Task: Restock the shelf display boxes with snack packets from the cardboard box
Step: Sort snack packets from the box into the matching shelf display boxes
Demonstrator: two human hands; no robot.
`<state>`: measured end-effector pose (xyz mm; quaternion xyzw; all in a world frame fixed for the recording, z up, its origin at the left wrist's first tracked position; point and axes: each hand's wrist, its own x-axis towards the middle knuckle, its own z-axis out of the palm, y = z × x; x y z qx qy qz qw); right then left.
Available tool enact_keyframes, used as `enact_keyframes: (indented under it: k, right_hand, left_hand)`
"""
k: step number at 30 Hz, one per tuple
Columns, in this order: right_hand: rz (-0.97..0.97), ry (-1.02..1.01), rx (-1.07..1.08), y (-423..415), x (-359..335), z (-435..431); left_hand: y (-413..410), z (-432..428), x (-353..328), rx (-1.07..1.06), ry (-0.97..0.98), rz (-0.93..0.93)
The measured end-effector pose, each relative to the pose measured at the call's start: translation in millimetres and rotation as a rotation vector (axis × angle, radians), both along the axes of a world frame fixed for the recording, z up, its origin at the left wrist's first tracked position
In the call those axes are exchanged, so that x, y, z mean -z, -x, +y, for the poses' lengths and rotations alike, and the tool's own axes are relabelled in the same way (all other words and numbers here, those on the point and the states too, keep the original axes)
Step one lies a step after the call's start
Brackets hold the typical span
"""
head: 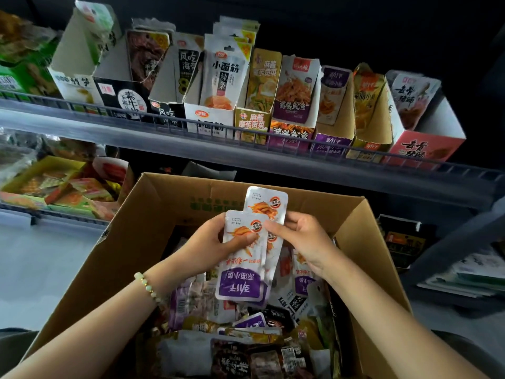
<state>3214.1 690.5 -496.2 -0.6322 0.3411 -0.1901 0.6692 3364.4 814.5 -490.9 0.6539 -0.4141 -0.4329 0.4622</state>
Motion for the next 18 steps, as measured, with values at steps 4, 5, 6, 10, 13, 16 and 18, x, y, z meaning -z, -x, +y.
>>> enact_keyframes:
  k: [4, 5, 6, 10, 13, 16, 18]
  right_hand:
    - [-0.095, -0.012, 0.023, -3.8, -3.2, 4.8]
    - [-0.107, -0.013, 0.014, -4.5, -3.1, 4.4]
    - [-0.100, -0.021, -0.015, -4.7, -4.9, 4.7]
    - [0.033, 0.000, -0.162, -8.5, -2.2, 12.9]
    - [-0.011, 0.017, -0.126, -10.8, 1.7, 18.4]
    - [-0.083, -0.022, -0.094, -9.8, -0.8, 17.7]
    - [-0.075, -0.004, -0.092, -8.3, -4.5, 13.3]
  left_hand:
    - [1.6, 2.3, -7.1, -0.053, 0.045, 0.069]
    - [2.2, 2.8, -8.3, -0.109, 0.085, 0.096]
    - [2.8, 2.9, -9.3, -0.189, 0.127, 0.140]
    - [8.6, 1.9, -14.4, -0.427, 0.231, 0.404]
    - [9.2, 0.5, -14.9, -0.445, 0.199, 0.395]
    - [0.4, 1.4, -16.3, -0.398, 0.076, 0.409]
    - [-3.5, 3.4, -16.4, -0.321, -0.012, 0.422]
